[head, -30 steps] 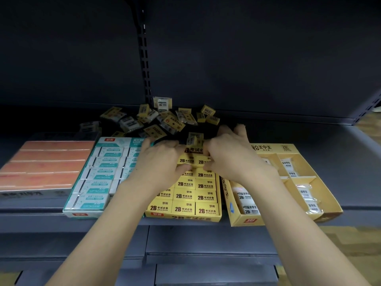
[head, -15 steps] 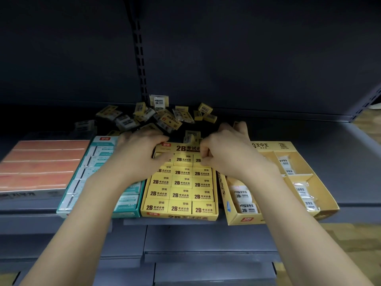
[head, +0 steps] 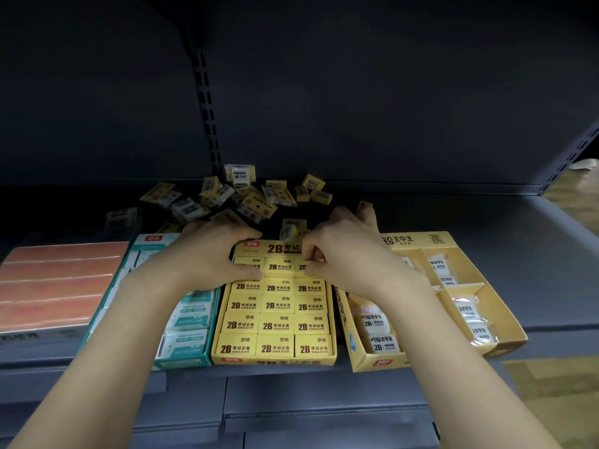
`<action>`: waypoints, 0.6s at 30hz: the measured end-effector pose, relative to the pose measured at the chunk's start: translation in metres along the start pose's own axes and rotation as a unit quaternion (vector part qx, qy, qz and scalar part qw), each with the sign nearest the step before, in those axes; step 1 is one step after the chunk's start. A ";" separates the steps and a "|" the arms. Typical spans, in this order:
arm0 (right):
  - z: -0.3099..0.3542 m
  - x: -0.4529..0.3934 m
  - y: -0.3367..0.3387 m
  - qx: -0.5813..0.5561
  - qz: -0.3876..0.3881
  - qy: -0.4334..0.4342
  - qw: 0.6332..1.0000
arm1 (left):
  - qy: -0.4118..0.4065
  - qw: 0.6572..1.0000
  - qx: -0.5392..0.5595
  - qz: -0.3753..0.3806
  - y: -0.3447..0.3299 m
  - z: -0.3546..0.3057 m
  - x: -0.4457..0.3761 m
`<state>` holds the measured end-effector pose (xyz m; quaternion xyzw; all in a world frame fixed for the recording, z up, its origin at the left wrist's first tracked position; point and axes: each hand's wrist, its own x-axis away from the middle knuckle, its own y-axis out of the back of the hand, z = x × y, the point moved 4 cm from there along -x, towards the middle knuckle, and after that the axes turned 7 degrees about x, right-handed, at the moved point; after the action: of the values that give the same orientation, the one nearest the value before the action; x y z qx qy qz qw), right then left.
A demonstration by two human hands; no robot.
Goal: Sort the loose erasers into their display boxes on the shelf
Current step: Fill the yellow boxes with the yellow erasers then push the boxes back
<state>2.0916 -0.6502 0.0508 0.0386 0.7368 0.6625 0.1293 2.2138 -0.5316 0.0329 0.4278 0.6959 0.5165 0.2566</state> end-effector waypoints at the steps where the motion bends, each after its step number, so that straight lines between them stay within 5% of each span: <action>1: 0.000 0.000 0.000 -0.004 -0.002 0.003 1.000 | -0.002 1.000 0.001 0.003 0.000 0.000 -0.001; 15: 0.000 -0.004 0.003 -0.038 0.009 0.006 0.999 | -0.013 0.997 0.041 0.069 0.005 0.001 -0.004; 18: -0.001 -0.005 0.004 -0.039 0.000 -0.001 0.999 | -0.009 0.997 0.068 0.033 0.011 0.001 -0.015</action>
<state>2.0954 -0.6513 0.0554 0.0345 0.7105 0.6904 0.1313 2.2261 -0.5431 0.0414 0.4716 0.7127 0.4722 0.2160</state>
